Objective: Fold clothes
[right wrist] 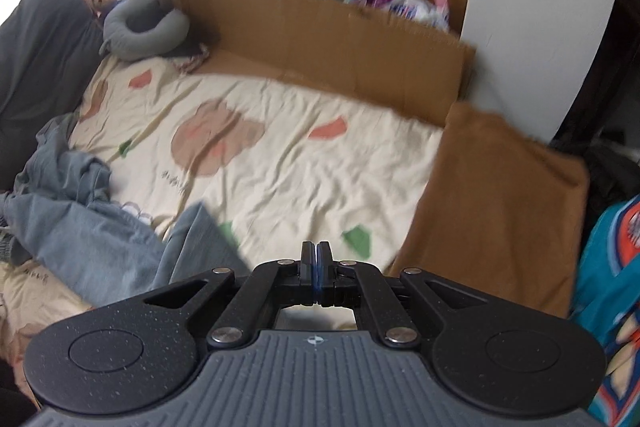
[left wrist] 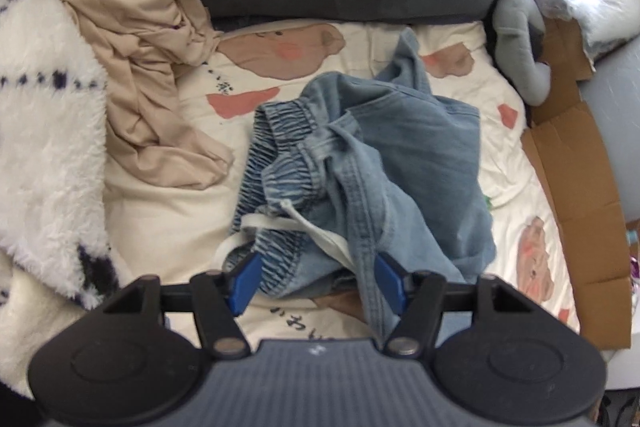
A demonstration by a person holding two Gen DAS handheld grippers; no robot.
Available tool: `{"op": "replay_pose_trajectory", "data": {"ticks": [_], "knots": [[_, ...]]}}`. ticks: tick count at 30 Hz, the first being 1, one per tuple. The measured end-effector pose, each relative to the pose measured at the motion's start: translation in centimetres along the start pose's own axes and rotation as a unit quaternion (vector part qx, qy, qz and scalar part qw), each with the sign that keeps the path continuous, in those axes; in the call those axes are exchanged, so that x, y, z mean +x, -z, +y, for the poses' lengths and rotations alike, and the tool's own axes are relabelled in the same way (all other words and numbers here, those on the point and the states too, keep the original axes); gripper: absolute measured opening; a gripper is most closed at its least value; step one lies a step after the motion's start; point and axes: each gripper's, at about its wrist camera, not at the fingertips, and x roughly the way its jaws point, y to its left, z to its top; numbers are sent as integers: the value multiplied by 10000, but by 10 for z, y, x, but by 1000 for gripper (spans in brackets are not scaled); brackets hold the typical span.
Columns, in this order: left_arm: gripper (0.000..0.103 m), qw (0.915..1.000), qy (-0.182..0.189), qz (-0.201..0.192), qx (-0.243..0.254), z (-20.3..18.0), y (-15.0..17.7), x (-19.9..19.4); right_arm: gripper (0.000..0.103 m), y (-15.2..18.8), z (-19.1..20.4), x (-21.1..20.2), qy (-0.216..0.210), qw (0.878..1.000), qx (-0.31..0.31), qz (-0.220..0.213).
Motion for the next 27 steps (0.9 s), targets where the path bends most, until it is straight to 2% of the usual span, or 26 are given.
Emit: {"op": "replay_pose_trajectory", "data": {"ticks": [2, 4, 6, 7, 13, 15, 17, 22, 27], "knots": [[65, 10000, -27, -45, -47, 3, -2, 8, 2, 10, 2, 10, -57, 9998, 148, 138], [65, 9999, -55, -90, -94, 6, -4, 16, 7, 23, 6, 23, -210, 9991, 243, 274], [65, 9998, -82, -134, -141, 9, -6, 24, 42, 38, 12, 35, -287, 9985, 235, 403], [65, 9997, -88, -161, -171, 11, -7, 28, 48, 45, 15, 41, -313, 9984, 205, 426], [67, 9994, -82, -226, -255, 15, -11, 50, 57, 73, 36, 77, -447, 9968, -44, 655], [67, 9994, -86, -236, -233, 14, -12, 56, 69, 78, 42, 87, -437, 9965, -228, 668], [67, 9994, -101, -252, -216, 14, -12, 61, 75, 81, 49, 99, -339, 9961, -460, 678], [68, 9993, -128, -284, -219, 13, -14, 72, 77, 87, 64, 135, 54, 9884, -1297, 785], [69, 9989, -127, -322, -316, 15, -16, 82, 77, 101, 75, 175, 447, 9728, -2020, 1046]]}}
